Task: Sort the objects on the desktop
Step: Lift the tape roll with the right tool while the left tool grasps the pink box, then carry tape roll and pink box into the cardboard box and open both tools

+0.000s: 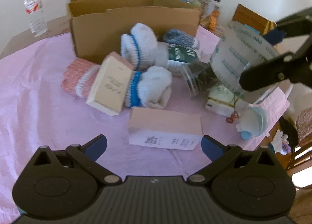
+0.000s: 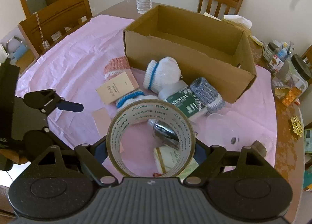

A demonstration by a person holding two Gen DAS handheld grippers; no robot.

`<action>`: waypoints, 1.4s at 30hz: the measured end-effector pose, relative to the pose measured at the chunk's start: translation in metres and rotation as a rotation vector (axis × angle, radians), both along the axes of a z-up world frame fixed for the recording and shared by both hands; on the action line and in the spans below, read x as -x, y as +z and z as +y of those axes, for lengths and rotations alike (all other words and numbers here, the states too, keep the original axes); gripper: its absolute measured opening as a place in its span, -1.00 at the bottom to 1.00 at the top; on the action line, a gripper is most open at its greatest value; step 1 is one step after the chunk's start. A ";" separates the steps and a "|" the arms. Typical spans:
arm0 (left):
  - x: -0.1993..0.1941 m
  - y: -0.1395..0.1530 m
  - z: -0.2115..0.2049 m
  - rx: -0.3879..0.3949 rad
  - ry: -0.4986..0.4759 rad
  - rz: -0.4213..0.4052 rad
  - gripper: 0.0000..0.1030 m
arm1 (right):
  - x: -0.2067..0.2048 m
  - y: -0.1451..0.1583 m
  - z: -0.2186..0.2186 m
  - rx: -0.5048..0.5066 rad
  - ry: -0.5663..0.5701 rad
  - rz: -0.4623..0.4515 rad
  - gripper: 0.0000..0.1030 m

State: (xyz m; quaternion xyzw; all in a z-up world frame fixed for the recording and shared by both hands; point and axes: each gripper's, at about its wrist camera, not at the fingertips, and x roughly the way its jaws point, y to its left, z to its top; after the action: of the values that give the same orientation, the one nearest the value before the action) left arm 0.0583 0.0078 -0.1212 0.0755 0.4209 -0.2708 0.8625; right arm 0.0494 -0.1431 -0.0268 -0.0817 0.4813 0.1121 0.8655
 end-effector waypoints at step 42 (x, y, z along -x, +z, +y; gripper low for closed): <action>-0.046 0.108 -0.038 -0.058 0.107 -0.065 0.55 | -0.040 0.029 -0.066 -0.078 0.175 -0.108 0.70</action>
State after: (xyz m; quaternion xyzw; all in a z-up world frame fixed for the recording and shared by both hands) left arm 0.1045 -0.0303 -0.0132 0.0868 0.4036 -0.2095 0.8864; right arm 0.0891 -0.2094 0.0021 -0.0955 0.4203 0.2012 0.8796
